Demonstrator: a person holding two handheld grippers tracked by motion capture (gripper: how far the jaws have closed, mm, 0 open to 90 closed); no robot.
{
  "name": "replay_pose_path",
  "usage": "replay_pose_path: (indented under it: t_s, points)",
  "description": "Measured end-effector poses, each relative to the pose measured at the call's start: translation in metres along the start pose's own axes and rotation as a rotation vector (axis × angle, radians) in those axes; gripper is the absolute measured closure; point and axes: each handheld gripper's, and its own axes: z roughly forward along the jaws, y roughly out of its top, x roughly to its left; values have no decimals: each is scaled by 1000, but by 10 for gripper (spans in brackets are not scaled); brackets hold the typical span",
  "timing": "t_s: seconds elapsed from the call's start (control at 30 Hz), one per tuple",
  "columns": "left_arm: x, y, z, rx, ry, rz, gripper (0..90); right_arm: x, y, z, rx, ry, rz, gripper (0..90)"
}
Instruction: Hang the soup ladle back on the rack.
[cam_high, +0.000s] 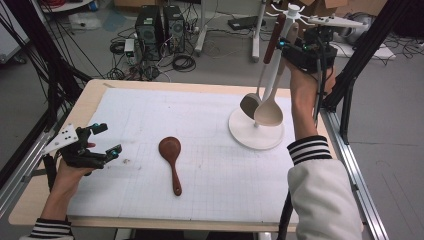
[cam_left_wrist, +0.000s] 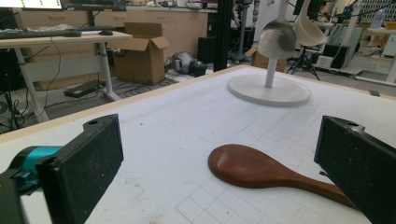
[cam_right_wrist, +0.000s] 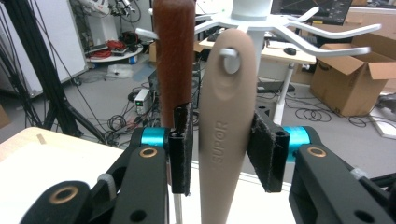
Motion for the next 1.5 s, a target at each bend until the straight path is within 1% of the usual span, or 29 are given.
replay_pose_path:
  t_s: [0.4,0.5,0.63,0.73,0.83,0.93,1.03,1.13,1.2,1.27,1.37,1.47,1.5]
  points:
    - [0,0,0,0,3,1,17,-2,-4,-5,-5,6,2,601]
    - [0,0,1,3,4,1,17,-2,-5,-7,-2,17,-2,595]
    - [0,-1,1,6,5,1,17,-3,-8,-9,-1,21,-2,577]
    - [0,-1,1,9,5,1,17,-4,-10,-10,3,24,-2,538]
    - [0,-2,2,13,7,-3,17,-4,-11,-11,16,24,1,468]
    - [1,-3,2,16,7,-1,17,-4,-13,-12,15,36,0,406]
    - [1,-3,2,16,9,-3,17,-3,-15,-13,28,47,-5,373]
    - [1,-3,2,16,10,-6,17,-3,-17,-16,24,55,-9,350]
    - [1,-3,3,16,9,-5,17,-3,-18,-17,27,64,-11,314]
    - [1,-3,3,18,9,-5,17,-3,-19,-18,33,79,-9,264]
    - [1,-4,3,20,10,-3,17,-4,-21,-18,57,109,0,165]
    - [2,-4,3,22,13,-6,17,-3,-25,-17,92,155,4,101]
    - [2,-4,3,19,14,-9,17,-2,-26,-18,99,166,10,100]
